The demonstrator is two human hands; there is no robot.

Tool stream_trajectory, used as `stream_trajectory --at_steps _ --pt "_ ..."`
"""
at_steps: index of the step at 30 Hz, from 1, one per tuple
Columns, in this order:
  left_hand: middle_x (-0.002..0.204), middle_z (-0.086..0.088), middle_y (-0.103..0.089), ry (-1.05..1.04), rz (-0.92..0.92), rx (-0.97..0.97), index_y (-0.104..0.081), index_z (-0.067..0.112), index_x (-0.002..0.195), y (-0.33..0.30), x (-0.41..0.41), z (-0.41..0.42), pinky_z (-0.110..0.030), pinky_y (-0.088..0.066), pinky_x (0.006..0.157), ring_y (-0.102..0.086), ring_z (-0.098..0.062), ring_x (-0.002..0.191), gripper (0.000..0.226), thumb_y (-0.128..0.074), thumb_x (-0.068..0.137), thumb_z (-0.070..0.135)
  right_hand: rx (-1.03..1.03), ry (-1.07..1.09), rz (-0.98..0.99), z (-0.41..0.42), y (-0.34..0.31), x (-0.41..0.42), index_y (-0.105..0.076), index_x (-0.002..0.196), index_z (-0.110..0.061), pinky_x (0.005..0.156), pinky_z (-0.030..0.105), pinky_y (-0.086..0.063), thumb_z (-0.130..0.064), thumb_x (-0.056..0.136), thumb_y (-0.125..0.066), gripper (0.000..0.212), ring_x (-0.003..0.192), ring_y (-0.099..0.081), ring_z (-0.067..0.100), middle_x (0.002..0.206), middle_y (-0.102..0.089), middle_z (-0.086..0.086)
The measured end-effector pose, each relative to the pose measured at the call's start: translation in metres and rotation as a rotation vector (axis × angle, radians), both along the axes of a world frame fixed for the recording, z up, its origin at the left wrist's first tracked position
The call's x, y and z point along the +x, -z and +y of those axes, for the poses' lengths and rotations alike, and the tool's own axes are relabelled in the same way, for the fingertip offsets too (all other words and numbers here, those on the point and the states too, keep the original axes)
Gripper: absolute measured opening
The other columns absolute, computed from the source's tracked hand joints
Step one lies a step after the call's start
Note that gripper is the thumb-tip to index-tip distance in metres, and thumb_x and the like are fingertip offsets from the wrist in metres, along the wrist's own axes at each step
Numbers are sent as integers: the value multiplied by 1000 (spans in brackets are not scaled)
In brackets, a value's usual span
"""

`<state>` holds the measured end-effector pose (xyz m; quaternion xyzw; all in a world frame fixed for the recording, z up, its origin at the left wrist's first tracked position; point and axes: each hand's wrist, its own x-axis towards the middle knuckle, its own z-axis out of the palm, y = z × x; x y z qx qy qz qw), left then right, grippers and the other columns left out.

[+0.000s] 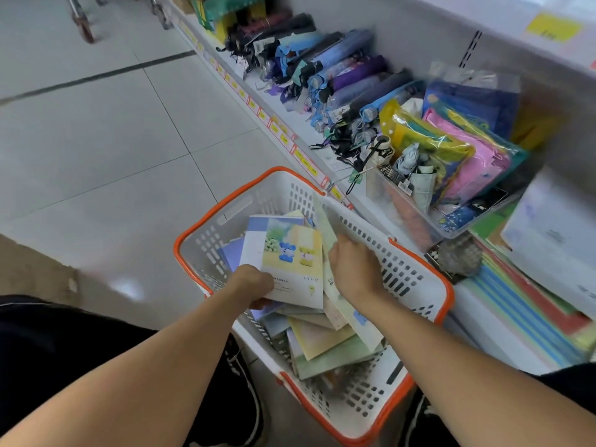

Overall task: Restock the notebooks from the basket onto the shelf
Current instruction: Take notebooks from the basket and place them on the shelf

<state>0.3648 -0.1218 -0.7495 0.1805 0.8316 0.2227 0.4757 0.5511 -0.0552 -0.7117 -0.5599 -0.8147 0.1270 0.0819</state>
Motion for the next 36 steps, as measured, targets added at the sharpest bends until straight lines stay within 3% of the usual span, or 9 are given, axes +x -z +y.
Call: stream_trajectory --at_steps 5,8,10,13,16,18,22,32,36 --pt "88 -4 -61 -158 248 294 -51 15 94 -15 0 -3 -33 -47 65 -60 -29 82 48 -56 84 62 184 -159 -39 -17 -44 -47 -60 103 -11 59 31 -40 -9 97 -47 15 80 -69 31 90 -71 10" --pt "95 -10 -73 -264 -457 371 -71 9 94 -36 -2 4 -37 -54 81 -67 -30 90 78 -51 73 81 188 -322 -126 -50 -47 -70 -60 102 -14 57 30 -36 -9 90 -53 15 81 -71 28 86 -72 6" --pt "105 -15 -72 -200 -701 447 -71 3 103 -41 -4 5 -37 -53 87 -65 -30 94 56 -71 75 52 256 -384 -132 -63 -37 -78 -64 93 -16 55 30 -42 -13 83 -63 11 79 -71 25 81 -71 5" --pt "91 -22 -65 -420 -441 430 -64 -3 85 -32 -11 8 -35 -47 73 -58 -27 79 5 -60 82 -3 -59 -422 191 -57 -20 -76 -62 75 -23 56 33 -42 -34 93 -51 23 70 -61 24 72 -64 0" --pt "80 -15 -58 -649 -285 398 -57 1 84 -26 -26 12 -29 -47 61 -54 -27 67 16 -49 90 -10 -265 77 571 -28 1 -53 -57 67 -21 54 29 -35 -42 90 -56 31 63 -53 18 62 -55 -4" --pt "77 -11 -57 -655 -210 363 -57 3 94 -27 -31 13 -31 -46 62 -54 -24 66 17 -48 89 -10 -426 387 484 -2 26 -25 -62 93 -18 66 27 -39 -41 88 -63 24 90 -62 25 91 -64 -1" --pt "86 -9 -62 -595 -134 397 -59 7 103 -26 -27 12 -26 -46 57 -56 -21 70 26 -49 87 -11 -891 585 568 5 68 4 -66 90 -6 77 41 -58 -44 81 -75 40 94 -67 31 93 -69 9" --pt "76 2 -67 -528 202 595 -68 17 91 -31 -33 5 -34 -59 61 -69 -27 76 26 -51 83 -2 -637 424 701 23 34 -2 -54 96 -21 55 44 -61 -12 102 -46 14 86 -62 25 101 -60 2" --pt "81 -1 -70 -432 73 590 -69 17 89 -43 -26 14 -33 -60 59 -69 -20 73 21 -55 85 2 -574 265 1071 49 -40 1 -58 95 -28 53 36 -59 -11 104 -46 22 87 -66 20 101 -65 -4"
